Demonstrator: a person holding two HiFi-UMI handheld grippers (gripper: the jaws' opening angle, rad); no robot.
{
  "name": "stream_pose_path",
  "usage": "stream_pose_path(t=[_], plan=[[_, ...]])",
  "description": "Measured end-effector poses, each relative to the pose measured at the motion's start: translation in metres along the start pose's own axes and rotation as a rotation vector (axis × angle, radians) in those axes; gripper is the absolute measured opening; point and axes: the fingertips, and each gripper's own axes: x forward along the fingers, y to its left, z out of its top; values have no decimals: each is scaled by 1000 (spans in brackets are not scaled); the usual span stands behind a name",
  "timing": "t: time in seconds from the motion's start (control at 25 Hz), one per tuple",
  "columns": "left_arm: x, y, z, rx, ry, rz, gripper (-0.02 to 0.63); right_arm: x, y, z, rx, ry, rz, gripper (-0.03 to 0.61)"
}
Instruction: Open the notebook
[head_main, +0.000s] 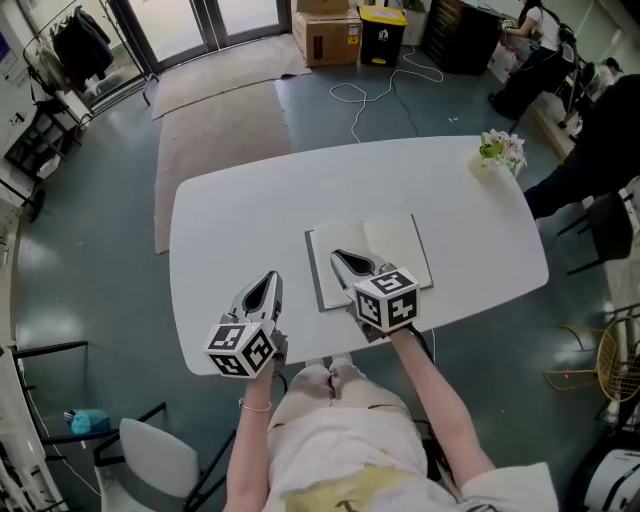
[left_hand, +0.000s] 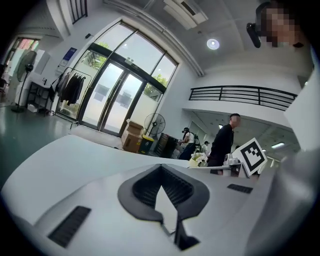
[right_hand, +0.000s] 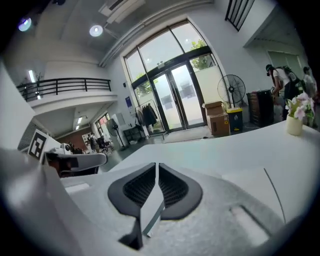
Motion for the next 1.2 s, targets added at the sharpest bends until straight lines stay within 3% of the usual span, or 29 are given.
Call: stream_pose_path(t=[0.52, 0.88, 1.2], plan=[[-16, -48, 45, 148, -113, -57, -2, -81, -3, 67, -19, -294, 47, 6], [-20, -74, 64, 221, -166, -77, -2, -119, -14, 86, -45, -376, 13, 6], [-26, -75, 72, 234, -204, -66, -1, -138, -25, 89, -53, -419, -48, 6]])
